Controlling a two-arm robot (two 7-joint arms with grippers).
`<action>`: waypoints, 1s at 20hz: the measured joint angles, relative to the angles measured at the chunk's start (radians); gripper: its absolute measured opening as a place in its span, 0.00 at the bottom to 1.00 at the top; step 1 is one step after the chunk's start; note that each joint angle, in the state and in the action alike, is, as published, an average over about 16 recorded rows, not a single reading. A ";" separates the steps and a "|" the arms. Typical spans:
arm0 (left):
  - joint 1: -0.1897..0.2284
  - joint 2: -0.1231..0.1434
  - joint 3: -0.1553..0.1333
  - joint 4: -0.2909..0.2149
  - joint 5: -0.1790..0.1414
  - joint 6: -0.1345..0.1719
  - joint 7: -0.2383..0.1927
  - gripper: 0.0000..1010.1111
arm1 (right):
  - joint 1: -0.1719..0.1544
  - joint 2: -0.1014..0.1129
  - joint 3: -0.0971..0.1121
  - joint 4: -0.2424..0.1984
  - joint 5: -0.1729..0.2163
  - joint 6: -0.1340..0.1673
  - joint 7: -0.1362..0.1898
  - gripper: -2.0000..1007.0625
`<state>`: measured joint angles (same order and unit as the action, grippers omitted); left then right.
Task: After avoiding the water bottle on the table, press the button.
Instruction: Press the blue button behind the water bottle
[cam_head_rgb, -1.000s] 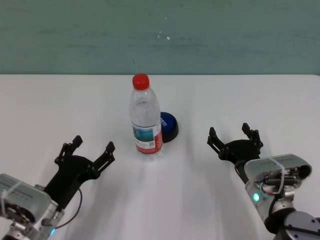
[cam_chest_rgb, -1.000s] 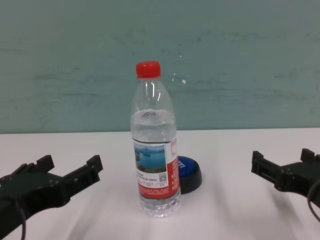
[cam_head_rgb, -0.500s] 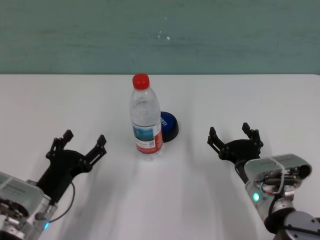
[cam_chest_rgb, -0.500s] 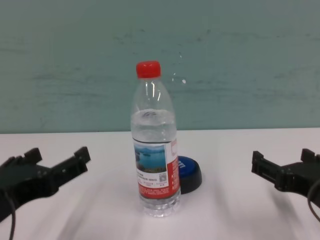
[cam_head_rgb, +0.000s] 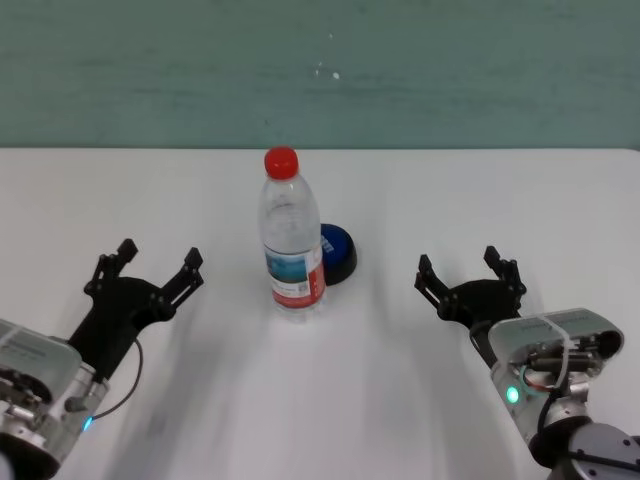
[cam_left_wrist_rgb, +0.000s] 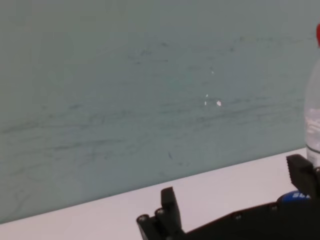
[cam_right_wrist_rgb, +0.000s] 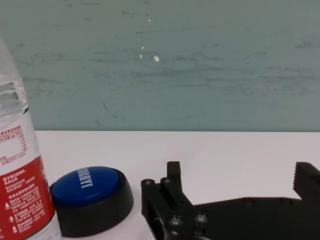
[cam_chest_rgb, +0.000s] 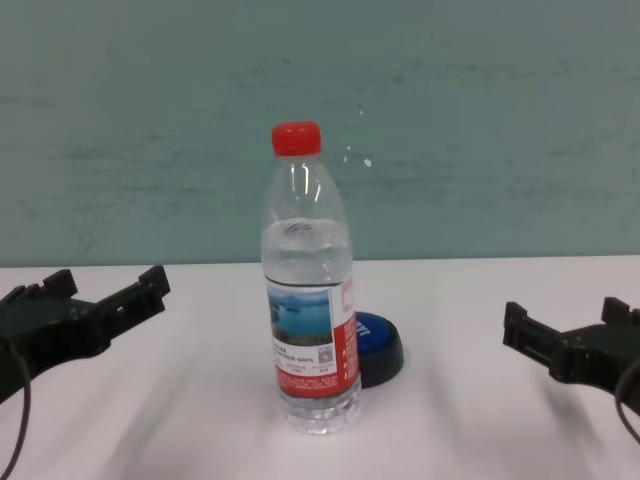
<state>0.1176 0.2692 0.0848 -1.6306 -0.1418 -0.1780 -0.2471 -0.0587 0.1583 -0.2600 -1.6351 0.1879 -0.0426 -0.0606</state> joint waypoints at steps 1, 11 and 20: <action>-0.008 0.001 0.000 0.006 -0.001 0.000 -0.003 1.00 | 0.000 0.000 0.000 0.000 0.000 0.000 0.000 1.00; -0.075 0.017 0.017 0.057 -0.013 -0.003 -0.035 1.00 | 0.000 0.000 0.000 0.000 0.000 0.000 0.000 1.00; -0.130 0.025 0.043 0.102 -0.018 -0.001 -0.052 1.00 | 0.000 0.000 0.000 0.000 0.000 0.000 0.000 1.00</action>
<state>-0.0125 0.2941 0.1282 -1.5287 -0.1595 -0.1789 -0.2991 -0.0587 0.1583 -0.2600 -1.6351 0.1879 -0.0426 -0.0606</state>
